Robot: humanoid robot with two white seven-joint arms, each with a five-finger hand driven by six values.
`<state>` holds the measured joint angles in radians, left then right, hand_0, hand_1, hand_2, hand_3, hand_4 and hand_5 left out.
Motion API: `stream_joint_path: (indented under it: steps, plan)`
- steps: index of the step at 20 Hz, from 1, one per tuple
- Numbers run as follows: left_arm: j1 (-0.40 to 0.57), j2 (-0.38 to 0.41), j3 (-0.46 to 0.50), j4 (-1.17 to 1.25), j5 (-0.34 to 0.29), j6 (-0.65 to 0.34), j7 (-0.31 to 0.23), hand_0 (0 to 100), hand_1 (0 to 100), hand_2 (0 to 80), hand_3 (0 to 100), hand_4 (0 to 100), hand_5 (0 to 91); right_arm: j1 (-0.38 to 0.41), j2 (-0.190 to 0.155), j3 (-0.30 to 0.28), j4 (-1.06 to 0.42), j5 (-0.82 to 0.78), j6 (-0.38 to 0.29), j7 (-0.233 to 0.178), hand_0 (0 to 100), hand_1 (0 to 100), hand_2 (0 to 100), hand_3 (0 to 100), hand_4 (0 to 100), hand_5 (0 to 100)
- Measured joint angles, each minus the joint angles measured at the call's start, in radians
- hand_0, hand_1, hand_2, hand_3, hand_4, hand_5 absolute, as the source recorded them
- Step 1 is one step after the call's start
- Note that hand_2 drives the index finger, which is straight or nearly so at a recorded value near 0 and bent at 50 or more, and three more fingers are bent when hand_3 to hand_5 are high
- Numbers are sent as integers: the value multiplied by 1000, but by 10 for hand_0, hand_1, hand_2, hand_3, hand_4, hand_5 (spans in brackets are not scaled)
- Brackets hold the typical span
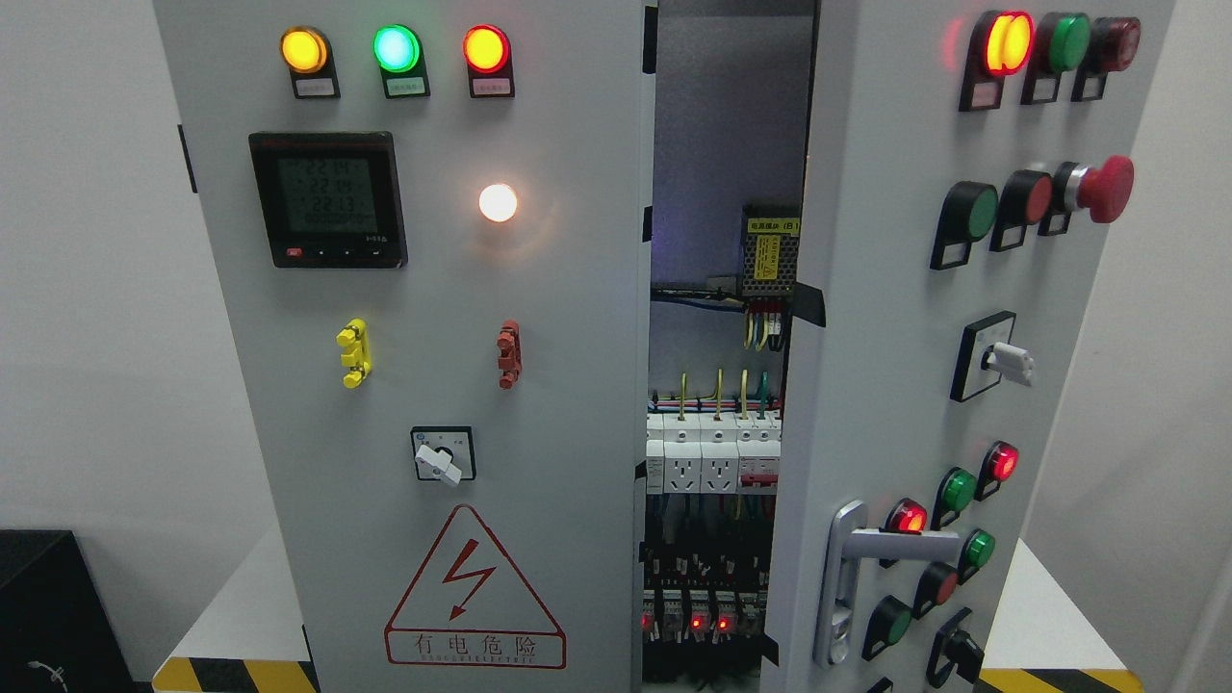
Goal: Open door with both hands
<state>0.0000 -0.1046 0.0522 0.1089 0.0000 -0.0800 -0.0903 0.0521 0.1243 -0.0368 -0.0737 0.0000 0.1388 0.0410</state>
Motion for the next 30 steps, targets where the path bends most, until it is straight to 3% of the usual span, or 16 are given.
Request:
stream_joint_path:
  steps: [9,11,13,14,16,18,20,22,24,27,30]
  plan:
    - [0,3,0,-1,0,0,-18,0,0,0,0,0,0,0,0,0,0,0,0,0,0,0,0,0,0,0]
    - [14,23,1,-20,4,4,-95,0,0,0,0,0,0,0,0,0,0,0,0,0,0,0,0,0,0,0]
    - [57,78,7,-70,51,-12,-252,0,0,0,0,0,0,0,0,0,0,0,0,0,0,0,0,0,0,0]
    - [89,116,15,-105,108,-20,-359,0,0,0,0,0,0,0,0,0,0,0,0,0,0,0,0,0,0,0]
    - [168,214,31,-184,306,-25,-581,0,0,0,0,0,0,0,0,0,-1,0,0,0,0,0,0,0,0,0]
    - [254,339,47,-264,590,-28,-773,0,0,0,0,0,0,0,0,0,0,0,0,0,0,0,0,0,0,0]
    - [333,485,66,-334,901,-29,-889,0,0,0,0,0,0,0,0,0,0,0,0,0,0,0,0,0,0,0]
    - [389,636,92,-381,1152,-32,-949,0,0,0,0,0,0,0,0,0,0,0,0,0,0,0,0,0,0,0]
    - [429,788,135,-411,1336,-9,-980,0,0,0,0,0,0,0,0,0,0,0,0,0,0,0,0,0,0,0]
    - [456,994,208,-444,1502,82,-998,0,0,0,0,0,0,0,0,0,0,0,0,0,0,0,0,0,0,0]
    - [431,1176,260,-485,1593,151,-1004,0,0,0,0,0,0,0,0,0,0,0,0,0,0,0,0,0,0,0]
